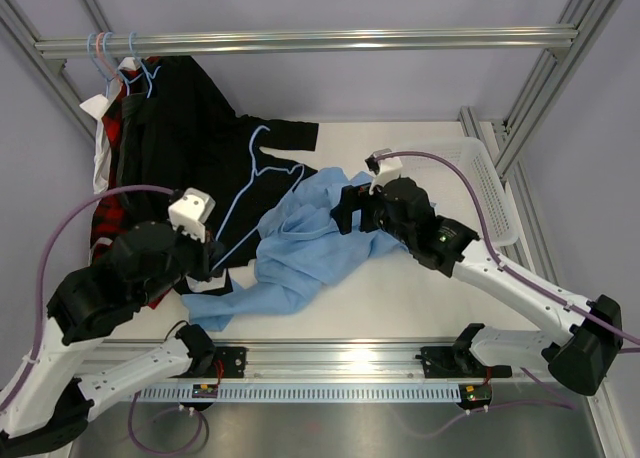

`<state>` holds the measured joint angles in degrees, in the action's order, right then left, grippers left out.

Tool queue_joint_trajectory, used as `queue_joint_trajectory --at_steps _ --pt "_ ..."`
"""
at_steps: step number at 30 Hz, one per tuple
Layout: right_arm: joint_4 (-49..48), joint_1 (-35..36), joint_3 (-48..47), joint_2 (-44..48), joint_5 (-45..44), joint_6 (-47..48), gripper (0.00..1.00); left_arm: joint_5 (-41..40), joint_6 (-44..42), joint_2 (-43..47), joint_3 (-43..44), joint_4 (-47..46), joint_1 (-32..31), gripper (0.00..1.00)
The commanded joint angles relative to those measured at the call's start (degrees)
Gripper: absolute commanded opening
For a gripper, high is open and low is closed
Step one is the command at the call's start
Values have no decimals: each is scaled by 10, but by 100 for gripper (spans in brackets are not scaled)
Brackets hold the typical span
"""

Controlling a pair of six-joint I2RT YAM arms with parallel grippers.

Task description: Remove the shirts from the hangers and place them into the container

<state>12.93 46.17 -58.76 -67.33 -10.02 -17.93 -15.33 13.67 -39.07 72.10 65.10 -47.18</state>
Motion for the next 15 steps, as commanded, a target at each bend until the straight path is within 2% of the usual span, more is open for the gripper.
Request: queue_joint_trajectory --at_steps 1,6,11,15 --pt "-18 5 15 -3 -9 -20 97 -74 7 7 52 -12 1 0" --pt "-4 5 22 5 15 -22 99 -129 -10 -20 88 -31 1 0" --pt "15 5 31 48 14 -20 99 -217 -25 -79 112 -113 2 0" --pt "32 5 41 86 10 -18 100 -203 -61 -136 156 -164 37 0"
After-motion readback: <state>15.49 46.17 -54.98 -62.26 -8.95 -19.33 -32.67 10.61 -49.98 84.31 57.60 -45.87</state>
